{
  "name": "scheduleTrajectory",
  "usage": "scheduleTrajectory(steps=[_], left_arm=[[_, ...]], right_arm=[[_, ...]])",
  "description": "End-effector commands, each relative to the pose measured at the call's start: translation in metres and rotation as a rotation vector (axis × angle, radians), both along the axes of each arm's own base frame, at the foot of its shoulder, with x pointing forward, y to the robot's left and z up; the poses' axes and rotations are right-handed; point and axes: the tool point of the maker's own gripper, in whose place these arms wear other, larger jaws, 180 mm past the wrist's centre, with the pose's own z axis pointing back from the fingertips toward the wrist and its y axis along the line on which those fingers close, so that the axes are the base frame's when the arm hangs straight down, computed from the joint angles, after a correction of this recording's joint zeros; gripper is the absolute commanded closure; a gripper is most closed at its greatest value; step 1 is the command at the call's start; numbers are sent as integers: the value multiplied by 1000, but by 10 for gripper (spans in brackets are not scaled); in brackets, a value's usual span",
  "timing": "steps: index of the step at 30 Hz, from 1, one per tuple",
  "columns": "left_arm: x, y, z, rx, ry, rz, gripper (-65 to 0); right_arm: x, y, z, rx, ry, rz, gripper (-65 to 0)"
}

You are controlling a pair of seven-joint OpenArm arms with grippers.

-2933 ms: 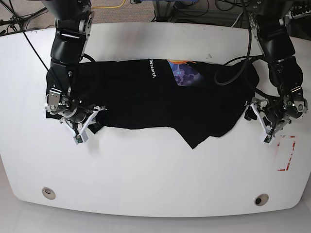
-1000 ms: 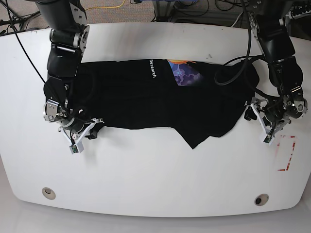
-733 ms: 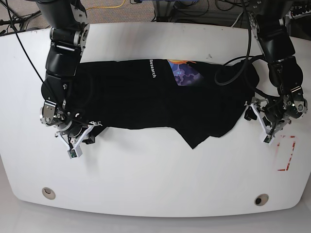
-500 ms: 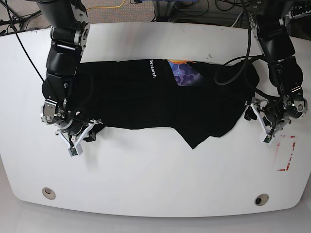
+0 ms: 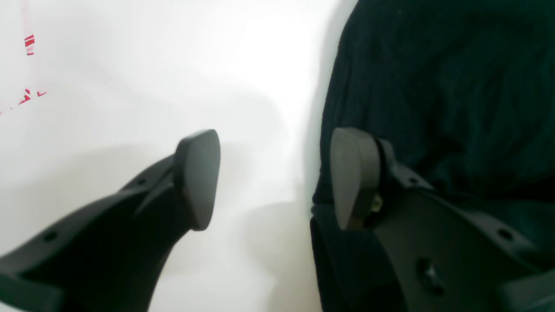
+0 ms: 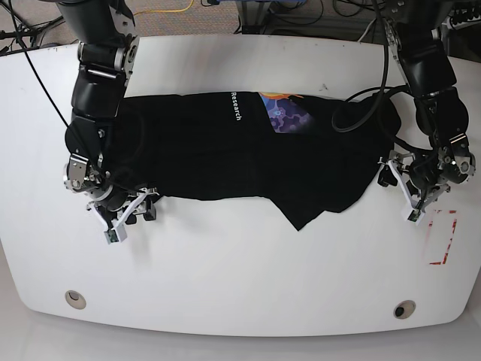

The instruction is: Fold the T-shirt properly

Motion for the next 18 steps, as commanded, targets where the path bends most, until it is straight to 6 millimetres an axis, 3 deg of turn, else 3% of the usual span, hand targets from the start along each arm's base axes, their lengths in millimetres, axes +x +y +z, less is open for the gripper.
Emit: scheduleTrajectory(steps=[1,7,11,18], left_arm=[[12,4,18,8,-58,-4,-378],[12,4,18,8,-58,-4,-378],[12,4,19,8,-59,-4,-378],[12,4,19,8,-59,-4,-378]], right_arm=[[13,-6,9,20,-35,-26,-304],[13,-4,-7,68,-13,-45,-304],[14,-4,-7,74,-19,-50,-293],[11,-4,-12,77,-9,-49,-130]])
